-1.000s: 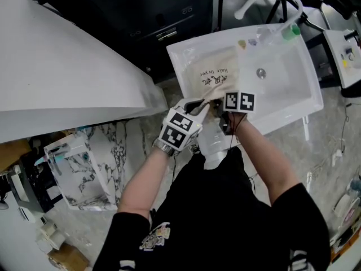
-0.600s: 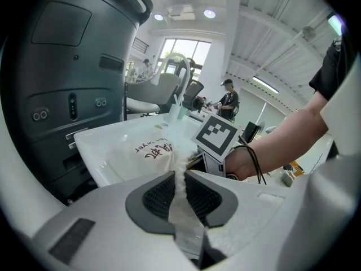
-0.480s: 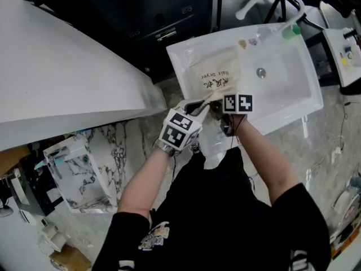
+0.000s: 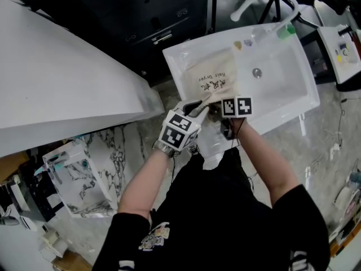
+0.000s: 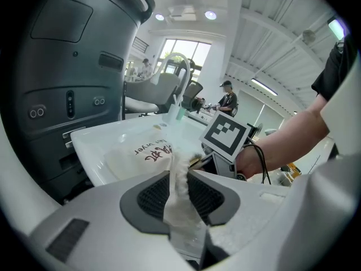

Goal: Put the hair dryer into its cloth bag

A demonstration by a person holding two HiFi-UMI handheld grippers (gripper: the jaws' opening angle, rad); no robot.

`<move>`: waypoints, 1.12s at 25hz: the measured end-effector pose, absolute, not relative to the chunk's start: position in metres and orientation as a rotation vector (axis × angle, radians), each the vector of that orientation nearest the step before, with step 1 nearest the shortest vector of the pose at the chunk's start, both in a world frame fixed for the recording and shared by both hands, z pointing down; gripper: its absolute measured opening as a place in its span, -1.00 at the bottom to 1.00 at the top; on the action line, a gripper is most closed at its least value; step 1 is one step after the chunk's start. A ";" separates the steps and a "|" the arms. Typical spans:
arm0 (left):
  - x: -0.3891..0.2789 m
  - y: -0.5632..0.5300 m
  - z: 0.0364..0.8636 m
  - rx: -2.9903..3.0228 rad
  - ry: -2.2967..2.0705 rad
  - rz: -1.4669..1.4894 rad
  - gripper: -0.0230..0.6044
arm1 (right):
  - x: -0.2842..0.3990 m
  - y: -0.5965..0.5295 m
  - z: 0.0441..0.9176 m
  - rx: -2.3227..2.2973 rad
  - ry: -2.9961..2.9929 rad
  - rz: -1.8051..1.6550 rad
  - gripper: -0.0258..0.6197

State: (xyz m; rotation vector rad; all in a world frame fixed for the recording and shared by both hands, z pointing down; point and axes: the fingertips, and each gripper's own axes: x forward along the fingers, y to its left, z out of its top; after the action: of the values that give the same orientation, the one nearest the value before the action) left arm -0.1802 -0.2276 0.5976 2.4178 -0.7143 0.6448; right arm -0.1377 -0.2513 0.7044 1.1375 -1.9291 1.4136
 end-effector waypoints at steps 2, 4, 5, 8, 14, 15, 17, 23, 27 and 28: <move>-0.181 -0.227 0.597 2.419 -0.713 0.645 -0.63 | -0.136 -0.249 0.697 1.140 -1.950 1.391 0.02; -0.183 -0.229 0.593 2.431 -0.730 0.631 -0.57 | -0.135 -0.244 0.689 1.139 -1.972 1.388 0.02; -0.183 -0.229 0.591 2.436 -0.737 0.624 -0.56 | -0.134 -0.241 0.685 1.136 -1.983 1.390 0.02; -0.188 -0.226 0.586 2.445 -0.742 0.611 -0.52 | -0.130 -0.232 0.670 1.141 -2.014 1.383 0.04; -0.212 -0.220 0.565 2.467 -0.787 0.549 -0.51 | -0.121 -0.211 0.626 1.193 -2.100 1.328 0.02; -0.215 -0.219 0.559 2.475 -0.796 0.536 -0.51 | -0.119 -0.208 0.614 1.206 -2.126 1.309 0.01; -0.222 -0.216 0.545 2.493 -0.822 0.507 -0.51 | -0.116 -0.203 0.588 1.225 -2.204 1.258 0.01; -0.234 -0.201 0.483 2.564 -0.934 0.380 -0.51 | -0.104 -0.193 0.488 1.244 -2.535 0.823 -0.03; -0.235 -0.184 0.442 2.638 -1.018 0.331 -0.51 | -0.099 -0.183 0.428 1.216 -2.677 0.563 -0.03; -0.234 -0.179 0.433 2.651 -1.042 0.321 -0.51 | -0.097 -0.179 0.415 1.206 -2.704 0.514 -0.03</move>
State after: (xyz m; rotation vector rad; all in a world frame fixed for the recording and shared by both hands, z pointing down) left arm -0.2344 -0.1787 0.4326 2.6512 -1.0416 0.3206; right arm -0.0972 -0.1794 0.4147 1.2055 -2.7042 0.5136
